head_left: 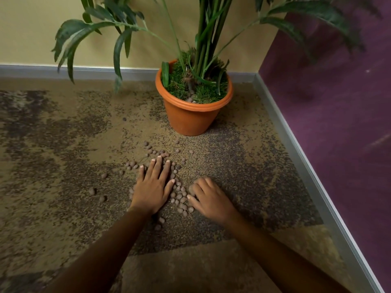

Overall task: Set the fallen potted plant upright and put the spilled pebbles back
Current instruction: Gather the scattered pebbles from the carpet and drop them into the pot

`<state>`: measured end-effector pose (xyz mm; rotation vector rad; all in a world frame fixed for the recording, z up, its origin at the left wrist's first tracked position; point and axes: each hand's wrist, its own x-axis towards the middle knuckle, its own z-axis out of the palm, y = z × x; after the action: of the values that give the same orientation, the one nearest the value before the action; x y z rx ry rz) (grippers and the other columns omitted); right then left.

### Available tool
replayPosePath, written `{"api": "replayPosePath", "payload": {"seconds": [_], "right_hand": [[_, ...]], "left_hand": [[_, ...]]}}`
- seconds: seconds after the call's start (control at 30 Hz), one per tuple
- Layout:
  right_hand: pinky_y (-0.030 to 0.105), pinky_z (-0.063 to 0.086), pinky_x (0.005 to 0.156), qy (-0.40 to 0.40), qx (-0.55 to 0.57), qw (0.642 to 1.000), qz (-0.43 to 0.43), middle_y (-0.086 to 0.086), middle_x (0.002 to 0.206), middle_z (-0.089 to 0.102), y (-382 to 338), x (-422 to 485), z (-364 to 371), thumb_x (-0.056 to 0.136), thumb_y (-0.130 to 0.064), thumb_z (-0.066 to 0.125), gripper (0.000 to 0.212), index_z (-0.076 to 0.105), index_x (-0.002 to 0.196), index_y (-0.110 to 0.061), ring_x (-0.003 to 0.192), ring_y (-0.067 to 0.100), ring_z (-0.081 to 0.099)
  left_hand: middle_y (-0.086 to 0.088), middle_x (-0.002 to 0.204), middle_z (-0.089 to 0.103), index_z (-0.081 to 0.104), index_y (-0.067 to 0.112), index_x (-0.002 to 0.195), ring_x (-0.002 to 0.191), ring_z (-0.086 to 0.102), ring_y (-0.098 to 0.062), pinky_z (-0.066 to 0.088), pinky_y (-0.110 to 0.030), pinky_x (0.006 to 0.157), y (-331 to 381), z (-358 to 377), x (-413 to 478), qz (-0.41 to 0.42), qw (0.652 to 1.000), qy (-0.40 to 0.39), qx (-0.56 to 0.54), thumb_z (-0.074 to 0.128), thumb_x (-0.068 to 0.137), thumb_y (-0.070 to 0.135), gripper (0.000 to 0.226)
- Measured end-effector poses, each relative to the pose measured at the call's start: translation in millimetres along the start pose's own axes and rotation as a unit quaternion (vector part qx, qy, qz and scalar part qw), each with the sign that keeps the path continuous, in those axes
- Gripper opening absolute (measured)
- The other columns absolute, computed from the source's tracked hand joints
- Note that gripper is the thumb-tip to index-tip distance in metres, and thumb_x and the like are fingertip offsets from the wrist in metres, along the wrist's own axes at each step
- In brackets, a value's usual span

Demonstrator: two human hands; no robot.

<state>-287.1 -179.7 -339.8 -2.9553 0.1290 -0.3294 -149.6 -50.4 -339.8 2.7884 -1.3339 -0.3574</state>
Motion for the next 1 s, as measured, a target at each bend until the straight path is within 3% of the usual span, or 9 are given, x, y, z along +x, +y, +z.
{"api": "replayPosePath", "payload": {"seconds": [0.3, 0.4, 0.5, 0.57, 0.67, 0.73, 0.87, 0.93, 1.0], "right_hand": [[0.031, 0.05, 0.054, -0.045, 0.03, 0.999, -0.007, 0.016, 0.075, 0.064, 5, 12, -4, 0.089, -0.024, 0.061, 0.024, 0.06, 0.086, -0.001, 0.07, 0.029, 0.063], [0.034, 0.041, 0.062, -0.068, 0.071, 0.988, 0.119, 0.013, 0.083, 0.061, 6, 19, -2, 0.099, -0.029, 0.043, 0.028, 0.055, 0.098, -0.004, 0.077, 0.027, 0.058], [0.023, 0.026, 0.05, -0.021, 0.182, 0.946, 0.268, 0.002, 0.059, 0.044, 5, 36, -15, 0.099, -0.026, 0.044, 0.027, 0.048, 0.077, -0.011, 0.055, 0.017, 0.043], [0.025, 0.023, 0.044, 0.007, 0.362, 0.838, 0.409, 0.001, 0.055, 0.036, 5, 56, -34, 0.099, -0.024, 0.043, 0.034, 0.043, 0.067, -0.013, 0.046, 0.012, 0.032], [0.012, 0.019, 0.028, 0.092, 0.688, 0.503, 0.516, -0.002, 0.039, 0.037, 10, 90, -69, 0.1, -0.022, 0.038, 0.04, 0.041, 0.06, -0.014, 0.025, 0.006, 0.03], [0.008, 0.019, 0.023, 0.127, 0.778, 0.368, 0.494, -0.003, 0.029, 0.038, 16, 114, -96, 0.101, -0.021, 0.035, 0.042, 0.04, 0.061, -0.012, 0.019, 0.005, 0.032], [0.009, 0.037, 0.031, 0.194, 0.814, 0.294, 0.462, 0.003, 0.059, 0.043, 20, 165, -146, 0.101, -0.015, 0.034, 0.041, 0.041, 0.062, -0.007, 0.054, 0.012, 0.045], [0.017, 0.053, 0.074, 0.212, 0.811, 0.304, 0.452, 0.011, 0.086, 0.052, 17, 185, -163, 0.102, -0.014, 0.033, 0.036, 0.049, 0.073, 0.0, 0.086, 0.019, 0.057], [0.035, 0.033, 0.111, 0.2, 0.799, 0.328, 0.463, 0.02, 0.119, 0.051, 15, 197, -170, 0.103, -0.013, 0.031, 0.031, 0.053, 0.105, 0.007, 0.132, 0.025, 0.042]], "left_hand": [[-0.02, 0.157, 0.013, 0.018, 0.008, 0.149, 0.146, 0.014, -0.033, 0.013, -0.048, 0.118, -1, -34, 2, 0.04, 0.998, 0.026, 0.035, -0.034, 0.075, 0.059, 0.104], [-0.024, 0.143, 0.043, 0.045, 0.002, 0.137, 0.132, 0.043, -0.038, 0.036, -0.055, 0.106, 0, -59, 10, 0.073, 0.99, 0.096, 0.074, -0.017, 0.09, 0.052, 0.092], [-0.018, 0.157, 0.012, 0.015, 0.007, 0.149, 0.146, 0.013, -0.032, 0.013, -0.049, 0.118, -1, -77, 26, 0.074, 0.989, 0.112, 0.066, 0.011, 0.097, 0.05, 0.067], [-0.014, 0.159, -0.002, 0.001, 0.01, 0.15, 0.148, 0.0, -0.027, 0.003, -0.046, 0.119, -1, -89, 37, 0.076, 0.988, 0.127, 0.053, 0.022, 0.098, 0.045, 0.066], [-0.01, 0.159, -0.01, -0.009, 0.009, 0.149, 0.148, -0.006, -0.024, 0.0, -0.044, 0.12, 5, -107, 50, 0.096, 0.982, 0.151, 0.067, 0.025, 0.098, 0.042, 0.069], [-0.008, 0.159, -0.013, -0.013, 0.01, 0.148, 0.148, -0.008, -0.023, 0.0, -0.043, 0.12, 9, -117, 58, 0.102, 0.979, 0.155, 0.084, 0.029, 0.096, 0.04, 0.073], [-0.006, 0.159, -0.016, -0.015, 0.011, 0.148, 0.147, -0.011, -0.022, -0.003, -0.044, 0.119, 20, -128, 66, 0.08, 0.989, 0.111, 0.056, 0.038, 0.093, 0.035, 0.08], [-0.007, 0.159, -0.017, -0.016, 0.011, 0.148, 0.147, -0.012, -0.024, -0.003, -0.045, 0.119, 24, -129, 66, 0.07, 0.992, 0.098, 0.043, 0.042, 0.091, 0.033, 0.084], [-0.008, 0.158, -0.019, -0.017, 0.009, 0.147, 0.147, -0.013, -0.025, -0.002, -0.045, 0.119, 27, -128, 65, 0.061, 0.993, 0.089, 0.038, 0.045, 0.089, 0.033, 0.088]]}}
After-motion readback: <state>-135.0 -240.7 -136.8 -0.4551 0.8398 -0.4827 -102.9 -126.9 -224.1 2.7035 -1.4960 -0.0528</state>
